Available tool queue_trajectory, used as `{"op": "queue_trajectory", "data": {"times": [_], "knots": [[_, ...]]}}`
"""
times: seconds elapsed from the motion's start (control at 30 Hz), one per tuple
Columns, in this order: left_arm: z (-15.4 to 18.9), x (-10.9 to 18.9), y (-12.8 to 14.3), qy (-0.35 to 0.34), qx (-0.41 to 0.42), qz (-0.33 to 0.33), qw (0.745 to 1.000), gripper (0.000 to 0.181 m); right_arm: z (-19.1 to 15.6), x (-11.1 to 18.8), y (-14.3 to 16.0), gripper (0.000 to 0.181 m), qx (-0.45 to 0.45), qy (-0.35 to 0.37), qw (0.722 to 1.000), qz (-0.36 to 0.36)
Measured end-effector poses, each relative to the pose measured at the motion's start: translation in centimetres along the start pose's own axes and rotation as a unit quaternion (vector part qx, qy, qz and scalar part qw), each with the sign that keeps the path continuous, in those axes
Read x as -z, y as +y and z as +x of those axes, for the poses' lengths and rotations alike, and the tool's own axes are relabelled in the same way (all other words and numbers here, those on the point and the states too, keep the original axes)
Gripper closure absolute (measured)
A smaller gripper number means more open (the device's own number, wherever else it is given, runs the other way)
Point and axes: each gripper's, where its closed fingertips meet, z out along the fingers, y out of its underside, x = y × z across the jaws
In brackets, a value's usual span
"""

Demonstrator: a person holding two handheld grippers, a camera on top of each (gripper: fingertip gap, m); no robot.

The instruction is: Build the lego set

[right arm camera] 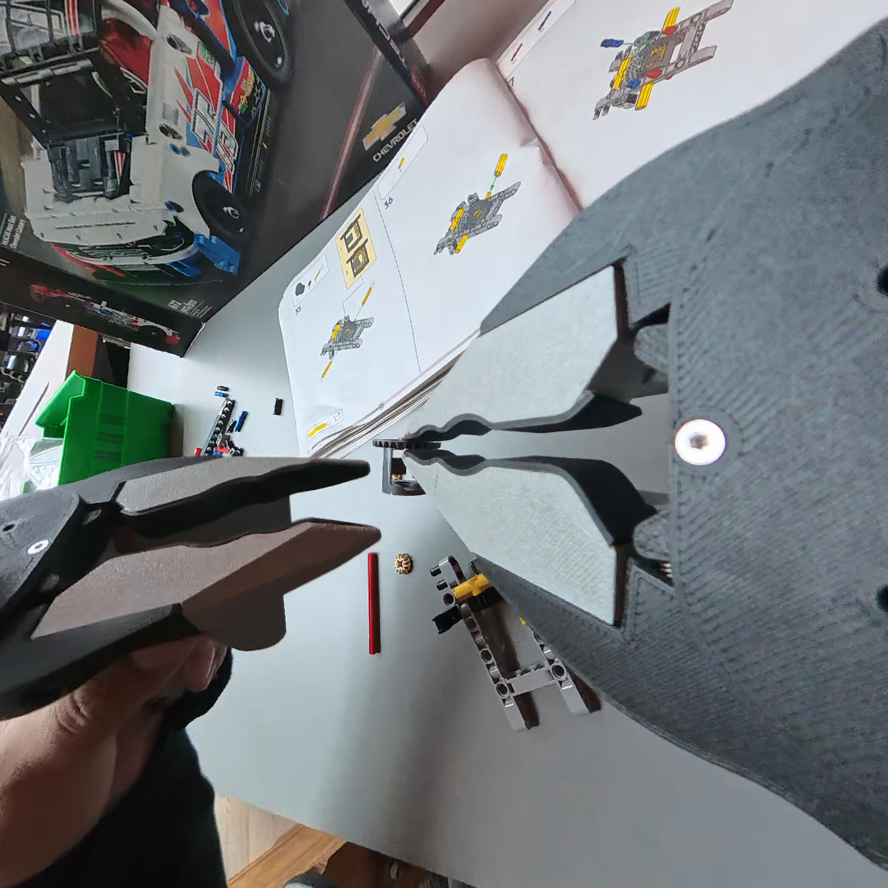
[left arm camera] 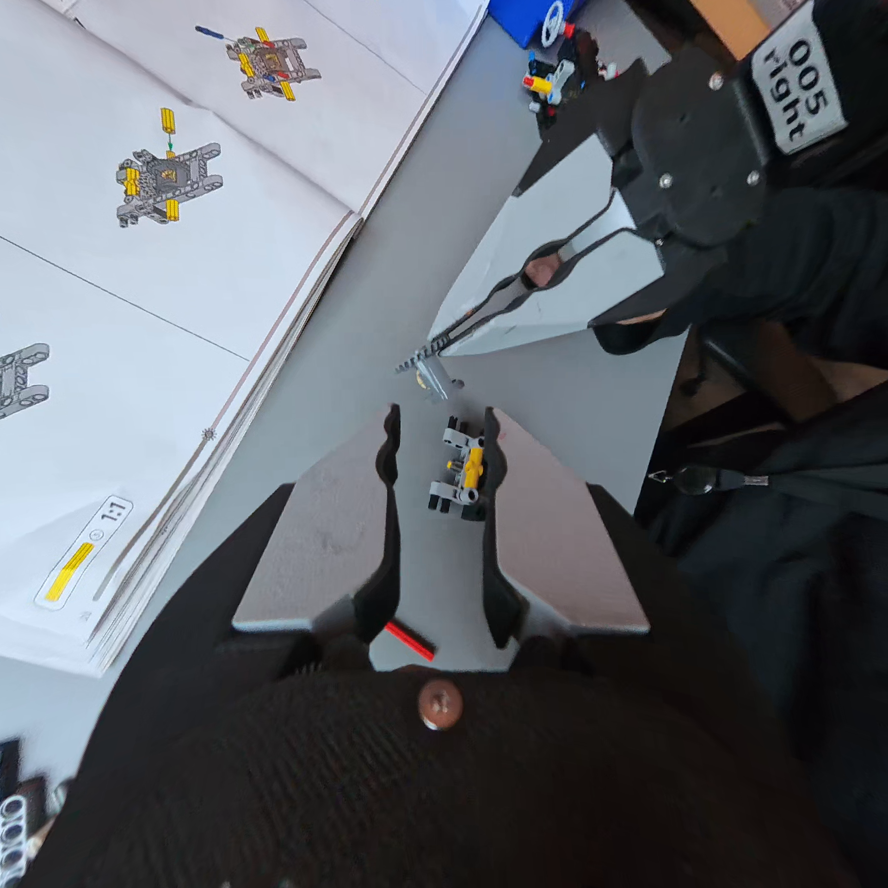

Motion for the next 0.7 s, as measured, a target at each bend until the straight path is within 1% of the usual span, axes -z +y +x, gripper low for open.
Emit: {"op": "queue_trajectory", "data": {"times": [0.23,0.53,0.7], "knots": [[0.2,-0.8,-1.0,0.029,0.015,0.004,0.999,0.151,0.1,0.0,0.0,0.181,-0.004,-0.001,1.000,-0.001],[0.4,-1.1,-1.0,0.032,0.019,-0.009,0.999,0.157,0.1,0.2,-0.1,0.181,-0.001,0.002,1.000,0.003],[0.1,-0.9,-0.8,0.027,0.026,-0.011,0.999,0.156,0.2,0.4,-0.2,0.181,0.002,0.005,1.000,0.006]]}}
